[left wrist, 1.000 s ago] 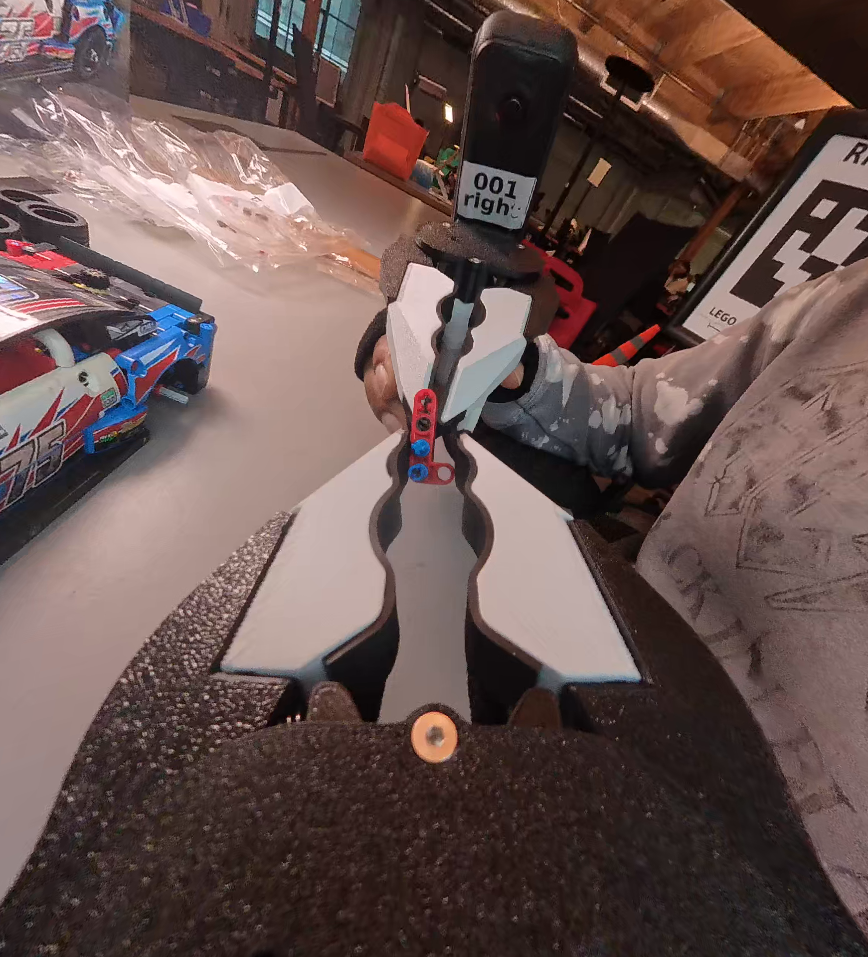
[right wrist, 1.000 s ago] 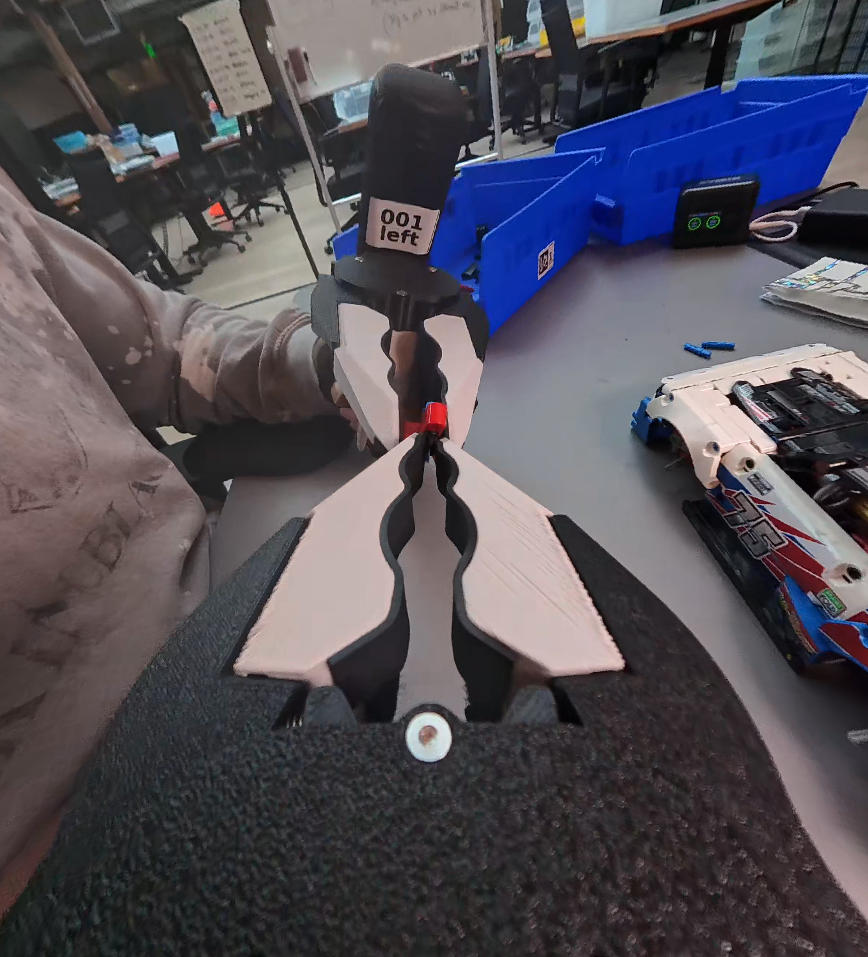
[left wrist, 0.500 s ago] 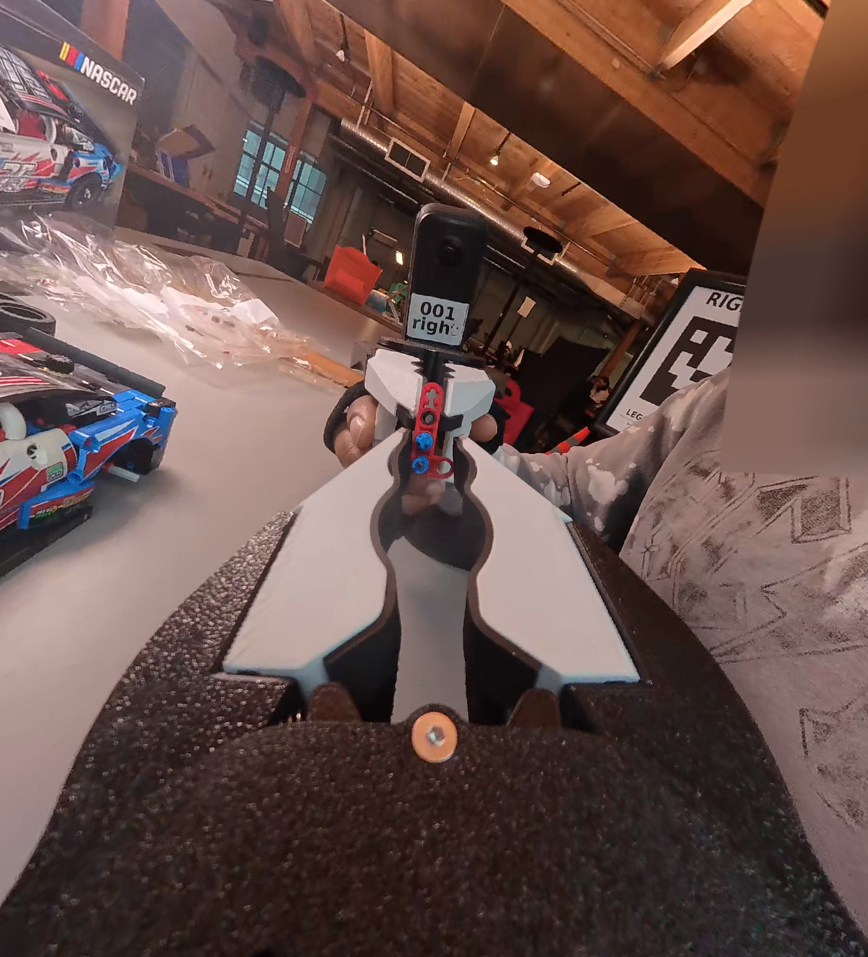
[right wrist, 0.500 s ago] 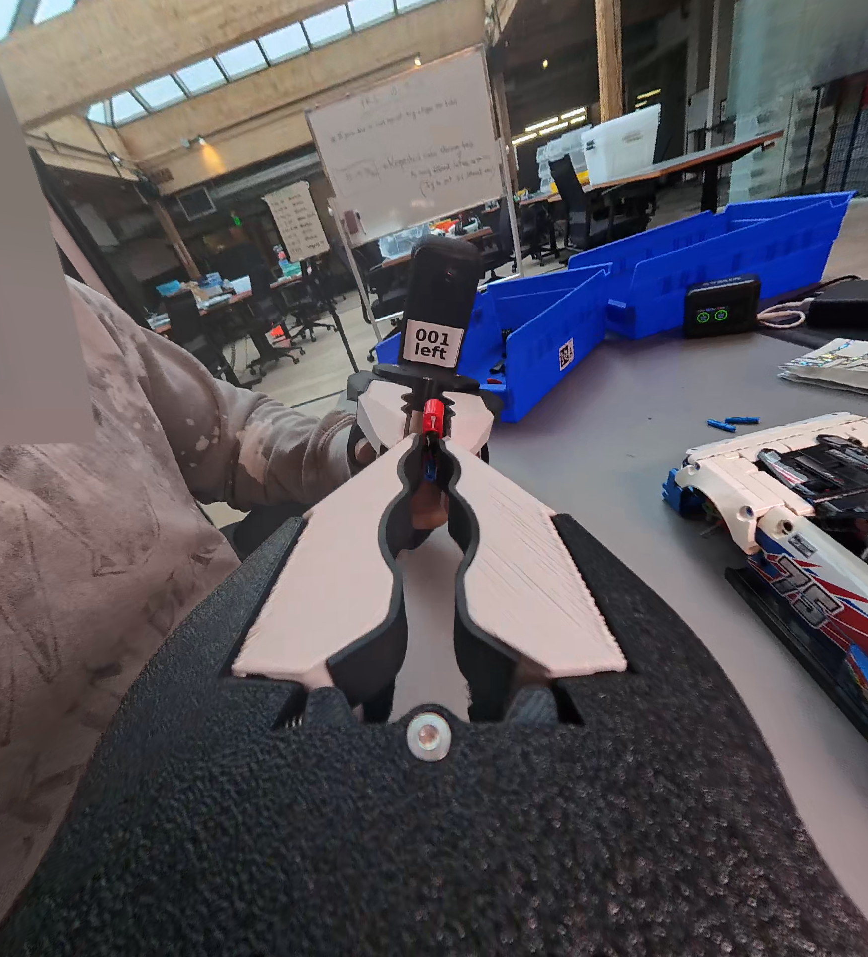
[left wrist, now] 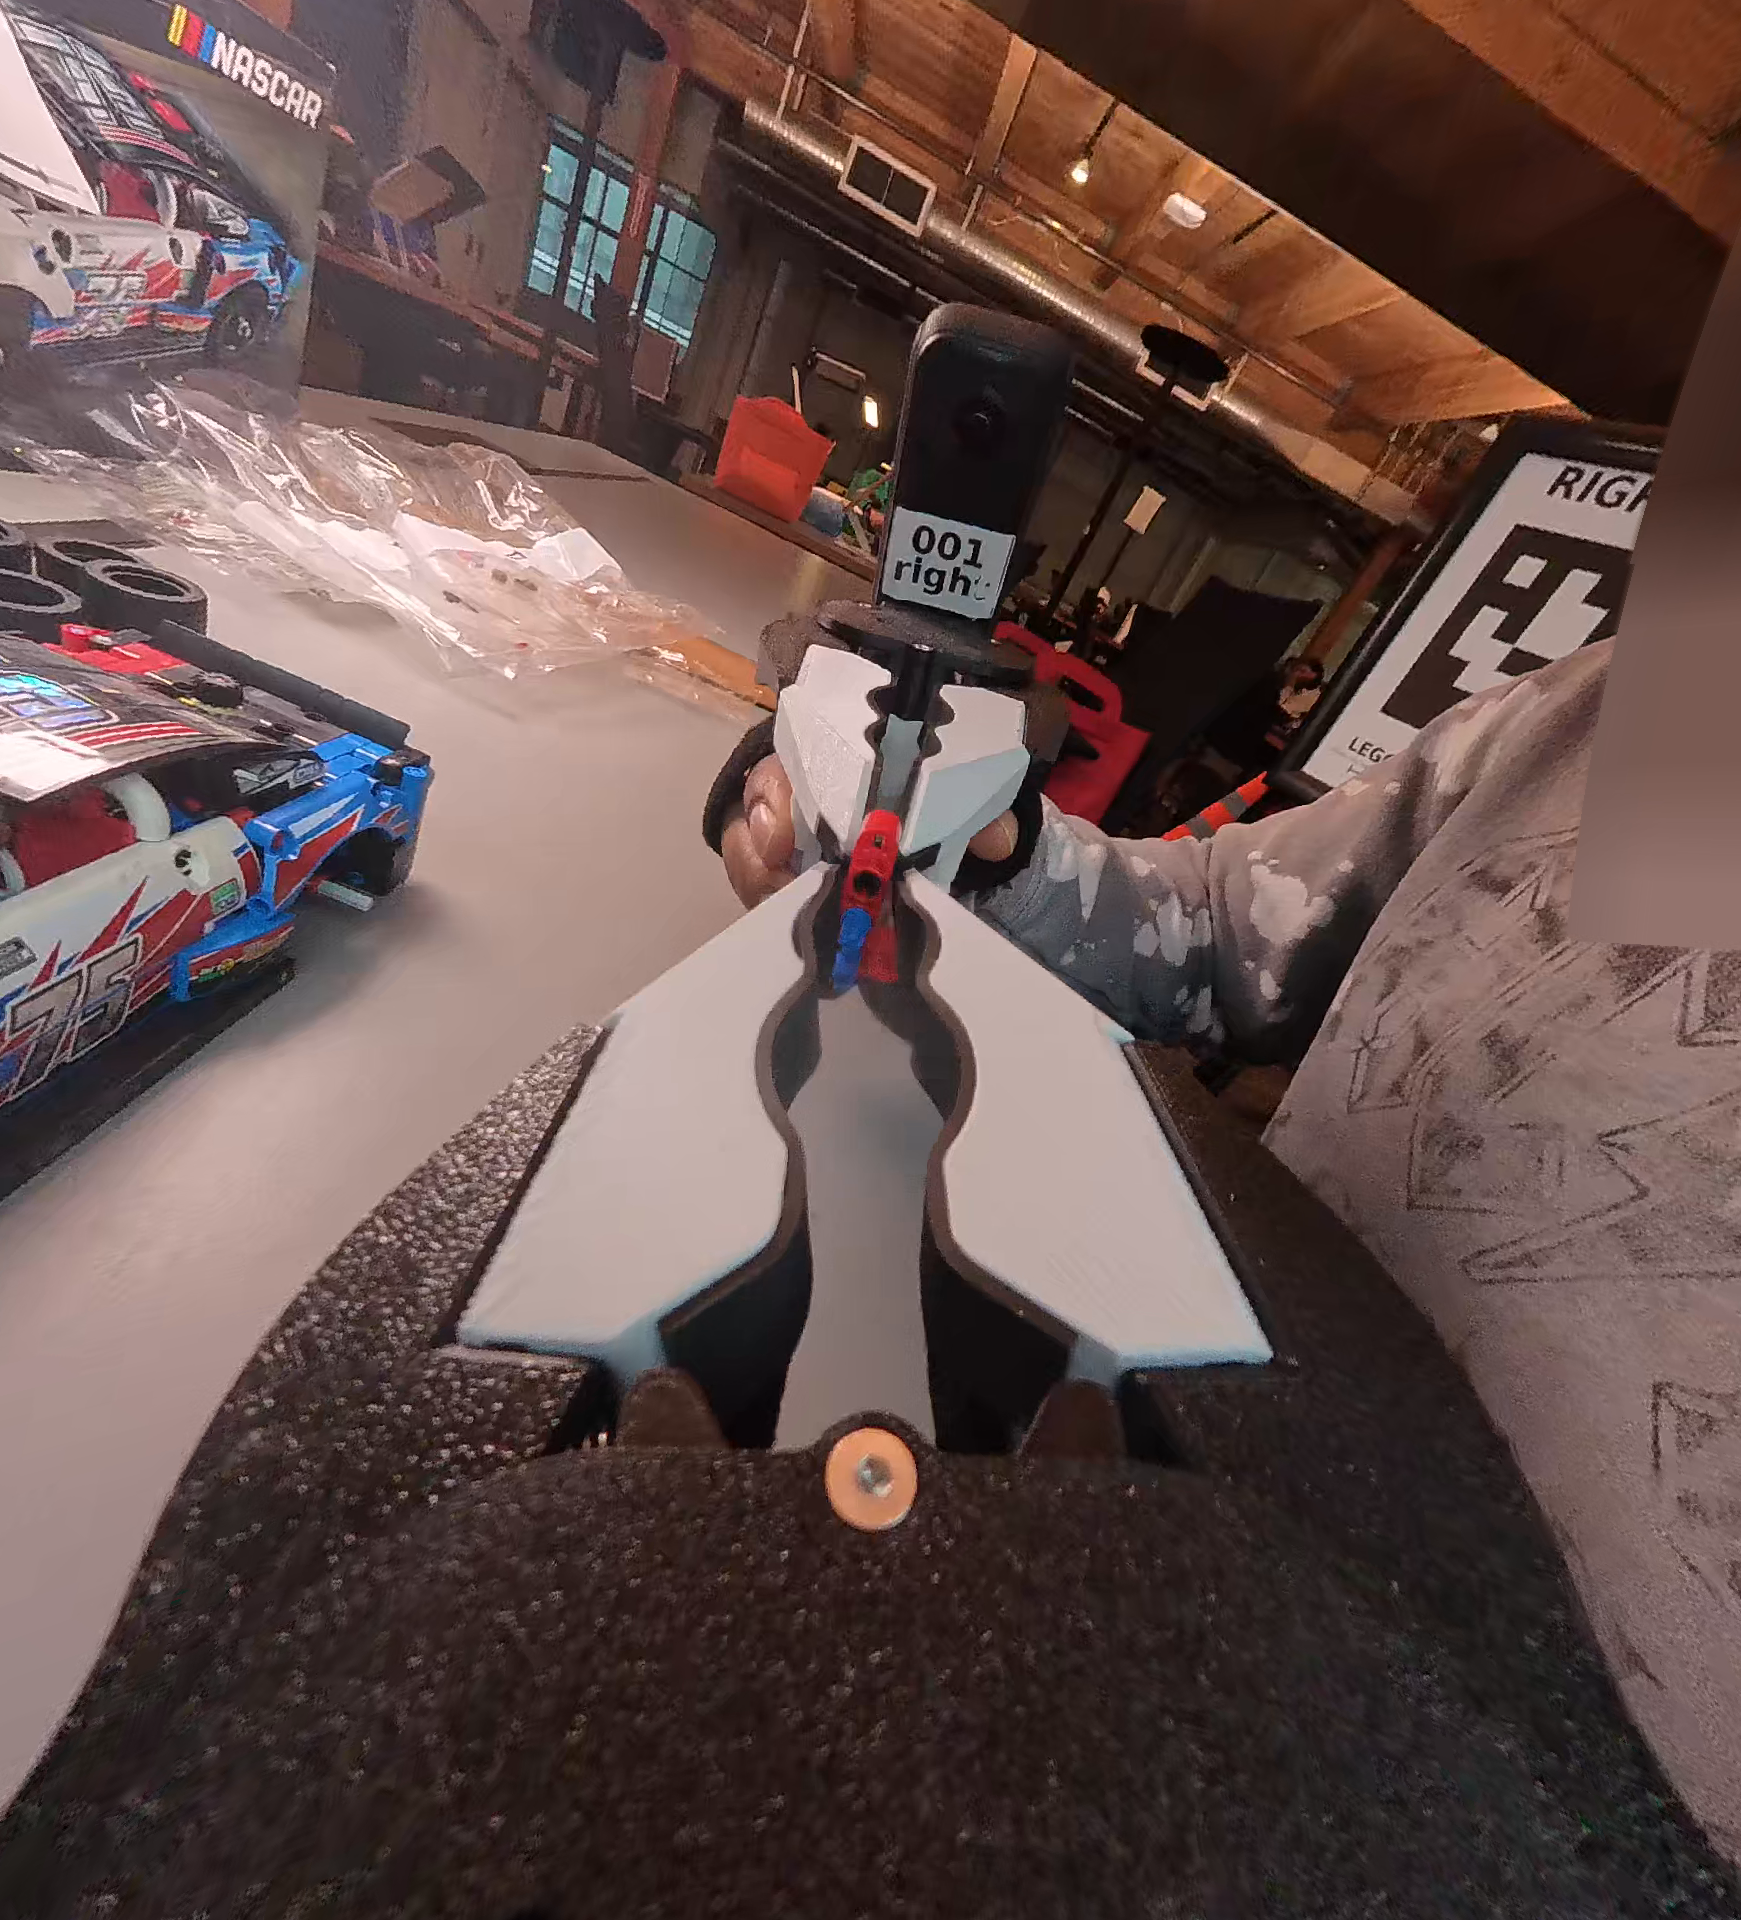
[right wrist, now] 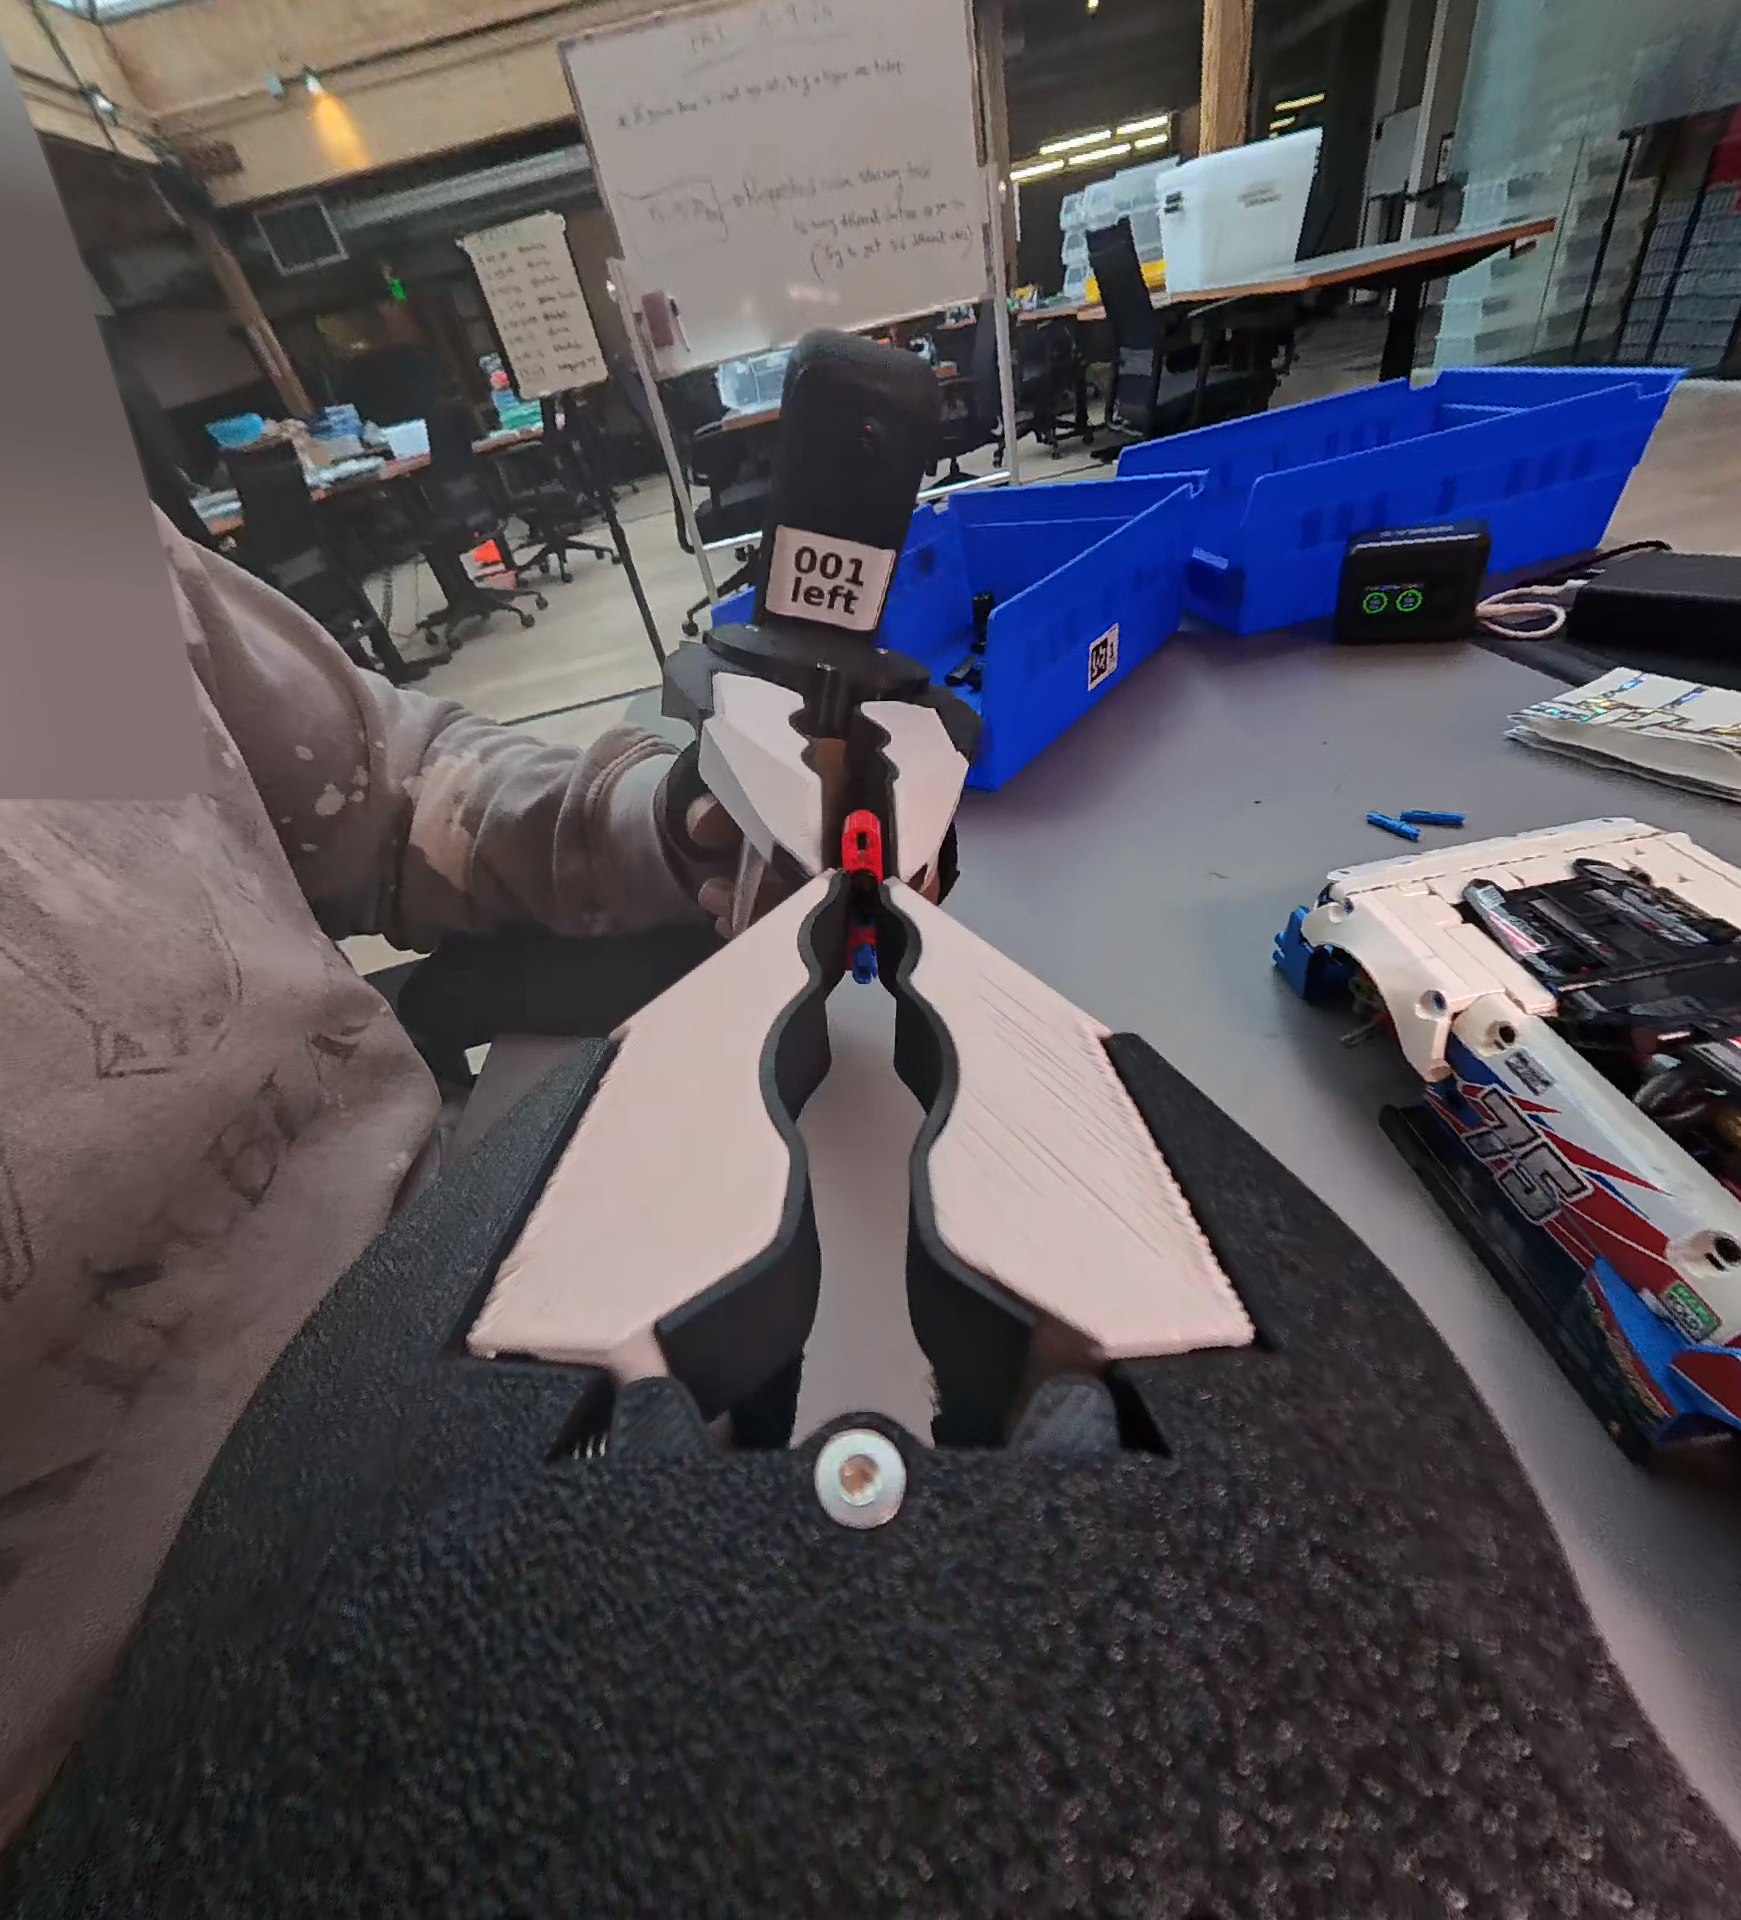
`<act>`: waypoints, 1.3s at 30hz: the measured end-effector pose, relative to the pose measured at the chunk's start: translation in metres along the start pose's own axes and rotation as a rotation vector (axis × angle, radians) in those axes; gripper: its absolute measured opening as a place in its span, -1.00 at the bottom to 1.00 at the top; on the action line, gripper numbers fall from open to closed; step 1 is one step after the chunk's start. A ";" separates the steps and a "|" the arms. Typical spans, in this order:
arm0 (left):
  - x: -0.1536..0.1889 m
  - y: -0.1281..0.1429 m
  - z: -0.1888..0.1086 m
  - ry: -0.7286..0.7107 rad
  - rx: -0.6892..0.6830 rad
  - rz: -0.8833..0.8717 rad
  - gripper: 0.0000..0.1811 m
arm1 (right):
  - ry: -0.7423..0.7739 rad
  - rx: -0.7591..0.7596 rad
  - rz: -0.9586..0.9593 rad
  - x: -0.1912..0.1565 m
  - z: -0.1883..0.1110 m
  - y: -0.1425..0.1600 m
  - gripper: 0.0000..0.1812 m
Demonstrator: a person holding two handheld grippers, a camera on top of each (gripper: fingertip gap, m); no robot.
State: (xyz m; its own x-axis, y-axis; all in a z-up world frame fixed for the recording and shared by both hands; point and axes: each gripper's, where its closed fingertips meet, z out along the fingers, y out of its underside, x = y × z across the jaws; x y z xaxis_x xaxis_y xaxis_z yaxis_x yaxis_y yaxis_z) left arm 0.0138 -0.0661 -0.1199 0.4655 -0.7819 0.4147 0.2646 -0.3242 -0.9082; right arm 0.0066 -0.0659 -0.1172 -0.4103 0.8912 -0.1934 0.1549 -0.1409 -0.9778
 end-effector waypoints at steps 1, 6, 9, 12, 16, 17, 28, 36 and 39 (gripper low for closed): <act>0.001 0.000 0.000 0.003 -0.005 0.005 -0.92 | -0.011 -0.002 0.007 -0.002 0.001 0.001 -0.97; 0.005 0.004 -0.001 0.002 -0.037 0.070 -0.95 | -0.053 -0.002 0.035 -0.007 0.002 0.004 -0.97; 0.007 0.001 -0.003 -0.029 -0.028 0.119 -0.95 | -0.062 0.023 0.042 -0.009 0.002 0.001 -0.98; 0.009 -0.007 -0.001 -0.051 0.009 0.121 -0.96 | -0.070 0.063 0.046 -0.010 0.001 -0.007 -0.98; 0.017 -0.012 0.001 -0.035 0.035 0.133 -0.96 | -0.109 0.085 0.024 -0.016 -0.004 -0.012 -0.98; 0.019 -0.012 0.002 -0.027 0.040 0.125 -0.97 | -0.115 0.084 0.014 -0.017 -0.005 -0.013 -0.98; 0.015 -0.057 -0.028 -0.027 0.256 0.076 -0.99 | -0.085 0.167 0.017 -0.004 -0.029 -0.026 -0.99; -0.014 -0.046 -0.031 -0.123 0.189 0.059 -0.95 | -0.052 0.014 0.006 0.009 -0.006 0.006 -0.97; -0.034 -0.035 -0.036 -0.168 0.170 -0.025 -0.95 | 0.045 -0.156 -0.013 0.027 -0.003 0.042 -0.97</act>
State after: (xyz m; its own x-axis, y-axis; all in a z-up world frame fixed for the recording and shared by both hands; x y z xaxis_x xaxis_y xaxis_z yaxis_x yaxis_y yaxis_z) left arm -0.0419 -0.0474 -0.1042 0.5874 -0.6702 0.4537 0.4097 -0.2372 -0.8808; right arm 0.0051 -0.0461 -0.1636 -0.3727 0.9115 -0.1739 0.2888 -0.0642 -0.9552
